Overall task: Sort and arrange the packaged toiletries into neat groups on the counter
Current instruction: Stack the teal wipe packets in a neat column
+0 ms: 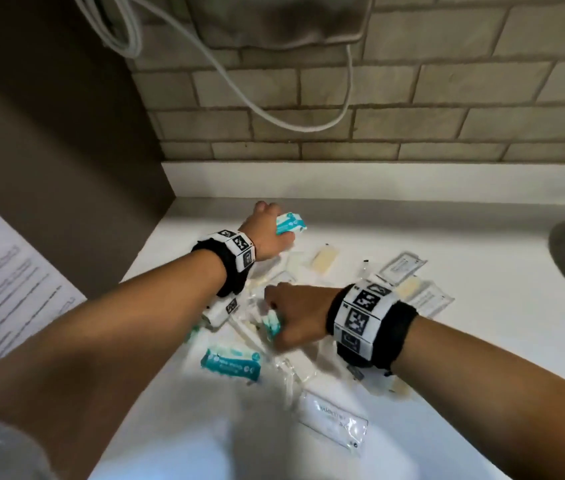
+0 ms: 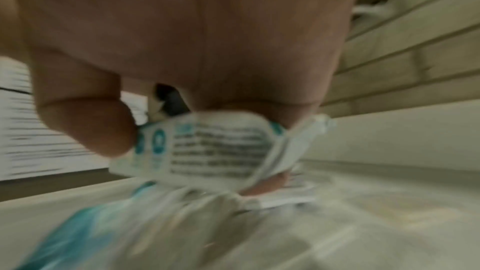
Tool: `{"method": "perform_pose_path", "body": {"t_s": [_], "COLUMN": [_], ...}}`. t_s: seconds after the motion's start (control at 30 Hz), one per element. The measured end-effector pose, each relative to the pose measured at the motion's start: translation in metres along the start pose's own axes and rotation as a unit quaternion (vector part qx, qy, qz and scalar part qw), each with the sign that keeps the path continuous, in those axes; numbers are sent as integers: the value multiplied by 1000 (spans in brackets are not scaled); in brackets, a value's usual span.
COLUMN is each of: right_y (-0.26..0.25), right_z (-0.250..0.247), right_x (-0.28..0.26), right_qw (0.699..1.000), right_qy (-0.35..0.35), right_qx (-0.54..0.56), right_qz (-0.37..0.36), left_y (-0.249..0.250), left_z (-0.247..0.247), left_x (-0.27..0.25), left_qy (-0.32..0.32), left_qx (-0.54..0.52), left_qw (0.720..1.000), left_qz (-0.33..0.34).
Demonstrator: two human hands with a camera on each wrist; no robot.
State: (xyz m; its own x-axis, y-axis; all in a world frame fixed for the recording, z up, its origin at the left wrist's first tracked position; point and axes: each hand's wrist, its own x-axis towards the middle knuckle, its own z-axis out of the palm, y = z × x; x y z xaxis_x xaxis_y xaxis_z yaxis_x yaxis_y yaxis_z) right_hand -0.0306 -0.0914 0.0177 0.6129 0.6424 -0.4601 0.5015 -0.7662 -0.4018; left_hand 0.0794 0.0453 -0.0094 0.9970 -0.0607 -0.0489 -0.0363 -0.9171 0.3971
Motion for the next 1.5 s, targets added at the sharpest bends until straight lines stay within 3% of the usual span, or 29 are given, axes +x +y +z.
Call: {"method": "perform_pose_path", "body": {"t_s": [0.17, 0.37, 0.43, 0.73, 0.87, 1.0, 1.17, 1.3, 1.4, 1.5], "right_y": [-35, -53, -56, -77, -69, -64, -71, -71, -68, -61], "right_z": [30, 35, 34, 3, -6, -19, -23, -16, -9, -6], "right_x": [21, 33, 35, 31, 37, 48, 54, 49, 39, 22], "right_qw": [994, 979, 978, 986, 987, 980, 980, 982, 984, 988], "right_qy": [8, -21, -34, 6, 6, -14, 24, 18, 23, 57], "right_qx": [-94, -200, -203, -164, -130, -123, -111, -107, -110, -90], "right_qz": [-60, -26, -16, 22, 96, 153, 165, 153, 138, 112], "left_y": [-60, -118, -127, -141, -145, -140, -128, -120, -118, -117], "left_z": [-51, -55, -48, -41, -60, -67, -38, -23, -34, -57], "left_x": [-29, -55, -57, -52, -66, -93, -126, -131, -128, -124], "left_qy": [8, -103, -113, -86, -22, -34, -111, -99, -118, -95], "left_qx": [-5, 70, 89, 170, 124, 98, 100, 87, 104, 110], "left_qw": [999, 991, 988, 981, 991, 993, 987, 989, 985, 987], "left_qz": [-35, -57, -48, -26, -44, -52, -56, -63, -74, -67]}}
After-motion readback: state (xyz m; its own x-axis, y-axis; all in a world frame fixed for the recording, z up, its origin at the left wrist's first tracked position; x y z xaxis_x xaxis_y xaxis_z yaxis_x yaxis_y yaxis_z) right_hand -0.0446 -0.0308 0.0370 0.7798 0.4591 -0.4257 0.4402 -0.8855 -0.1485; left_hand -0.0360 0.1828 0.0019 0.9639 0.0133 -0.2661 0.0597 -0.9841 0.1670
